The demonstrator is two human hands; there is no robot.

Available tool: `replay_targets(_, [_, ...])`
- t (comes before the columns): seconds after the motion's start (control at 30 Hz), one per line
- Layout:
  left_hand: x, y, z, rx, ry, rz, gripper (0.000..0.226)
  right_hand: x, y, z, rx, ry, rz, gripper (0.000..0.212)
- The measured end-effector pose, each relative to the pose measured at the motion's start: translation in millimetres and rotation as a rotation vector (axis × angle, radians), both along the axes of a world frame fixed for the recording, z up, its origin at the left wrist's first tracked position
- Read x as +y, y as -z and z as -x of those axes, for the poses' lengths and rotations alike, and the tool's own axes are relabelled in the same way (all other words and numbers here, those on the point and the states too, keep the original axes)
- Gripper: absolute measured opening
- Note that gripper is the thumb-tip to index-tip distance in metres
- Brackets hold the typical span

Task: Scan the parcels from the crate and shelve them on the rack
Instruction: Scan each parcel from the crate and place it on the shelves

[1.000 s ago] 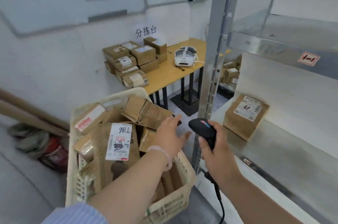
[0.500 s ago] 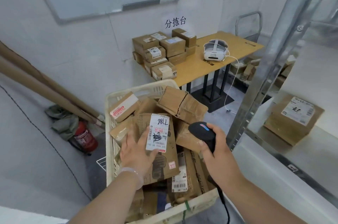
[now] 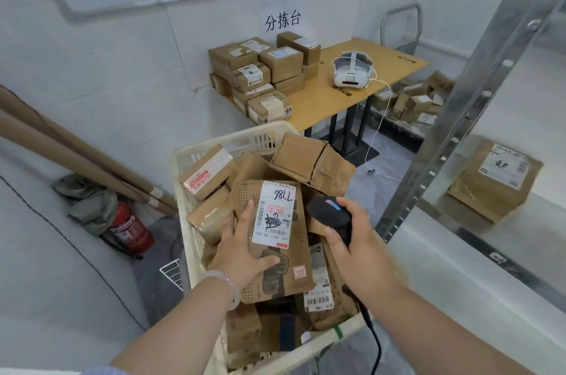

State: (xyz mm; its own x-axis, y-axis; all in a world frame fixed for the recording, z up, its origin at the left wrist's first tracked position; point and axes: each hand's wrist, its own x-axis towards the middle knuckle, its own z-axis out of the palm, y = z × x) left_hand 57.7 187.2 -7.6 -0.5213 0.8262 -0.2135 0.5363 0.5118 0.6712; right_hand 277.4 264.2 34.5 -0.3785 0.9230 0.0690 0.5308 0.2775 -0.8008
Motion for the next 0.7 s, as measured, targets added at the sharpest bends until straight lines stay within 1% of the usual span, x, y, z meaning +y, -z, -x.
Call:
replay_targets(0.1, [-1, -1, 2, -0.016, 0.017, -0.043, 0.128, -8, -3, 5, -0.007, 0.006, -0.004, 0.050])
replay_targets(0.2, [-5, -2, 6, -0.074, 0.013, -0.108, 0.128, -16, -4, 9, 0.042, 0.024, -0.018, 0.050])
replay_targets(0.3, [-13, -5, 13, -0.107, 0.018, -0.123, 0.126, -26, -6, 12, 0.069, 0.020, -0.011, 0.050])
replay_targets(0.4, [-25, -8, 17, -0.136, 0.037, -0.157, 0.125, -39, -11, 14, 0.080, 0.000, -0.029, 0.056])
replay_targets(0.43, [-28, -11, 17, -0.147, 0.038, -0.170, 0.125, -43, -12, 14, 0.088, -0.004, -0.031, 0.055])
replay_targets(0.5, [-33, -18, 18, -0.127, 0.056, -0.172, 0.125, -50, -15, 13, 0.101, -0.011, -0.029, 0.051])
replay_targets(0.63, [-45, -42, 16, -0.082, 0.087, -0.199, 0.125, -65, -32, 6, 0.091, -0.049, -0.093, 0.056])
replay_targets(0.7, [-50, -56, 12, -0.045, 0.105, -0.225, 0.125, -70, -44, 0, 0.084, -0.064, -0.130, 0.055])
